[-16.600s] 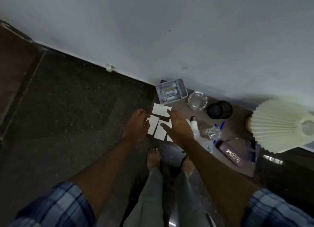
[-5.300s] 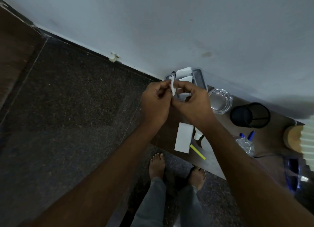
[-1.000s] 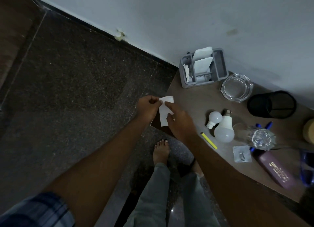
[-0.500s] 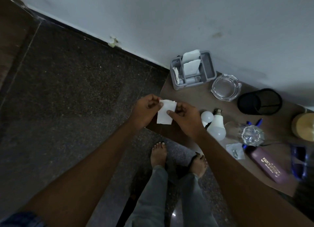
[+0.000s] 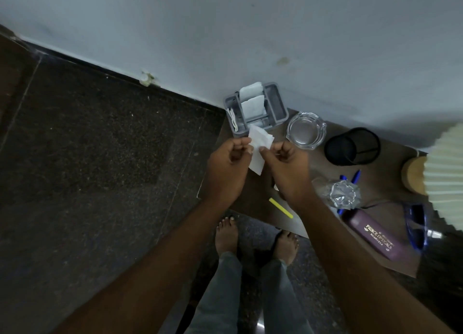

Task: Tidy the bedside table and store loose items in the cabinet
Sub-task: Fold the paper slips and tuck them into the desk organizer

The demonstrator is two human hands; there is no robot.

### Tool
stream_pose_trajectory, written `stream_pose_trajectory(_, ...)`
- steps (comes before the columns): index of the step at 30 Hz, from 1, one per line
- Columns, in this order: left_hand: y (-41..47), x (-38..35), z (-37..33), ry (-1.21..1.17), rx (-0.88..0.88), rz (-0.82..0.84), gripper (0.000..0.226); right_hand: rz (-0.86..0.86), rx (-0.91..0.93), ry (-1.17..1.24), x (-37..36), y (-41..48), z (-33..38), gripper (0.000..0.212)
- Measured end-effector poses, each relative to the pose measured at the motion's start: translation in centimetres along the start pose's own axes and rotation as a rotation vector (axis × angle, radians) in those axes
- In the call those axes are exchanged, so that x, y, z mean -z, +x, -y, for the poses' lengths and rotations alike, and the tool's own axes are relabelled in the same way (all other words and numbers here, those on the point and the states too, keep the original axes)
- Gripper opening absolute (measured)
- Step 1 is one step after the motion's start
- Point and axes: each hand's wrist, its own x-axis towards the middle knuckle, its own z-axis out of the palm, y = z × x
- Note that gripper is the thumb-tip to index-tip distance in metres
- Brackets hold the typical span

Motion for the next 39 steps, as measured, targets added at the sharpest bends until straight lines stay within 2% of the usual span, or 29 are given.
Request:
stream_pose_trajectory(7,-0.8,-2.1,-3.0,-0.093,-0.048,-0.005,0.031,-0.041,0.103,0.028,2.0,-0.1,2.8,0.014)
stream_pose_trajectory(19,5.0,-4.6,-7.1,-0.124,-0.161,0.043,0.035,-0.033,0.383,-0.203,3.6,4.8,6.4,0.040)
stream_pose_trajectory(26,7.9,-5.2,-7.5,-0.035,-0.150,0.096,0.040,0.006,0.393,-0.277,3.5,8.0,6.9,0.047)
stream_pose_trajectory(32,8.6,-5.9,-7.1,0.010,-0.088,0.060,0.044,-0.002,0.339,-0.288,3.0,8.9,5.8,0.045)
stream_pose_trajectory(39,8.5,-6.5,-6.5,0.156,-0.153,0.025,0.042,0.007,0.257,-0.209,2.4,9.2,4.5,0.051)
